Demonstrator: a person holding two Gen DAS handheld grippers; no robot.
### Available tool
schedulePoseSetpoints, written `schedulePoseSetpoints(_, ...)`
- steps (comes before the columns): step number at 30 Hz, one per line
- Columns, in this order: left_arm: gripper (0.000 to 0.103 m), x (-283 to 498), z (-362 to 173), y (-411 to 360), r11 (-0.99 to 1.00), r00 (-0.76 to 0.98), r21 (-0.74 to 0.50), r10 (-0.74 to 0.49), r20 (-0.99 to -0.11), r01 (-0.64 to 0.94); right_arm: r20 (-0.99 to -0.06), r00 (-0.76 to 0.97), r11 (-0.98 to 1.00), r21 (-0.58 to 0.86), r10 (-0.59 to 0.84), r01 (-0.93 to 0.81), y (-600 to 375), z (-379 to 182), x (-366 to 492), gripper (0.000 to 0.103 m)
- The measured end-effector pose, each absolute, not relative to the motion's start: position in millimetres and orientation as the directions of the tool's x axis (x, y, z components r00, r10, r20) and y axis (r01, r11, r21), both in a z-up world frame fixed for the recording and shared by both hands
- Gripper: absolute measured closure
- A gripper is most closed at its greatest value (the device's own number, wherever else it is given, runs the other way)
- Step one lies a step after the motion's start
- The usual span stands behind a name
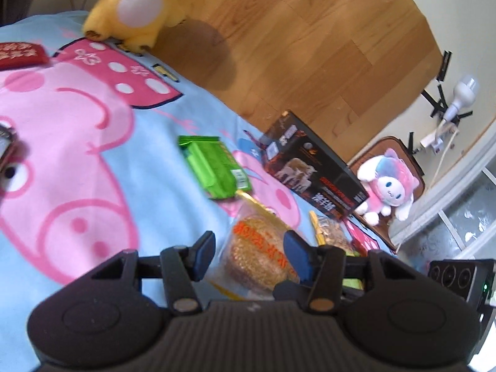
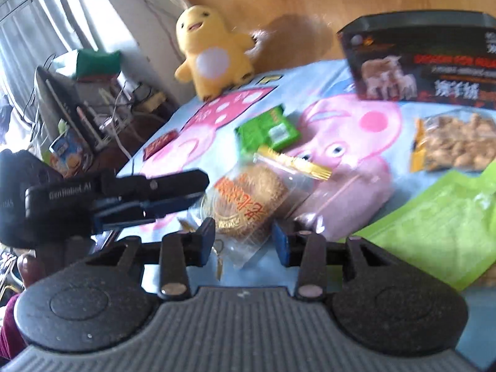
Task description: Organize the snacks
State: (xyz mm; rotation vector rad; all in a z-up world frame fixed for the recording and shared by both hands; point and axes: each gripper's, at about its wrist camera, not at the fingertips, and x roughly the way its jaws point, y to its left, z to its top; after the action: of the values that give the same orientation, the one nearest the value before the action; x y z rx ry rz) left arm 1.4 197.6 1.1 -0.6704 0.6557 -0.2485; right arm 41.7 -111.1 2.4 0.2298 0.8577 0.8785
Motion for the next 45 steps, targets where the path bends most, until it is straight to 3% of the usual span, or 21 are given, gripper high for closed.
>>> schedulePoseSetpoints(3,0.054,2,-4,198,0.759,0.765,-0.650,-0.424,-0.485,0.008,-0.557,0.333,0.633,0.523,0.761,-0.570,-112,0,42,0.060)
schedulePoseSetpoints(7,0.069,0,-5,192,0.776,0.768,-0.630,-0.409,-0.493,0.008,-0.547,0.372,0.645,0.480,0.750,-0.595,-114,5,31,0.071)
schedulePoseSetpoints(15,0.069,24,31,174,0.796,0.789,-0.598,-0.422,-0.446,0.087,-0.451,0.495,0.666,0.422,0.743,-0.615,-133,33,40,0.072)
schedulePoseSetpoints(24,0.069,130,86,96,0.833,0.788,-0.480,-0.480,-0.385,0.273,-0.364,0.701,0.787,0.351,0.614,-0.507,-186,65,111,0.072)
schedulePoseSetpoints(33,0.068,223,64,34,0.847,0.739,-0.453,-0.490,-0.462,0.279,-0.390,0.817,0.901,0.273,0.425,-0.338,-213,54,176,0.069)
schedulePoseSetpoints(35,0.069,223,59,31,0.862,0.744,-0.435,-0.467,-0.478,0.261,-0.401,0.834,0.922,0.237,0.379,-0.305,-214,47,176,0.068)
schedulePoseSetpoints(37,0.066,213,61,36,0.857,0.749,-0.439,-0.473,-0.465,0.269,-0.394,0.843,0.925,0.252,0.367,-0.285,-224,46,169,0.057)
schedulePoseSetpoints(42,0.058,163,76,55,0.844,0.772,-0.424,-0.498,-0.396,0.327,-0.345,0.856,0.898,0.354,0.385,-0.260,-265,50,137,0.057)
schedulePoseSetpoints(45,0.055,135,67,65,0.828,0.762,-0.450,-0.518,-0.389,0.334,-0.380,0.828,0.864,0.451,0.412,-0.223,-290,35,121,0.057)
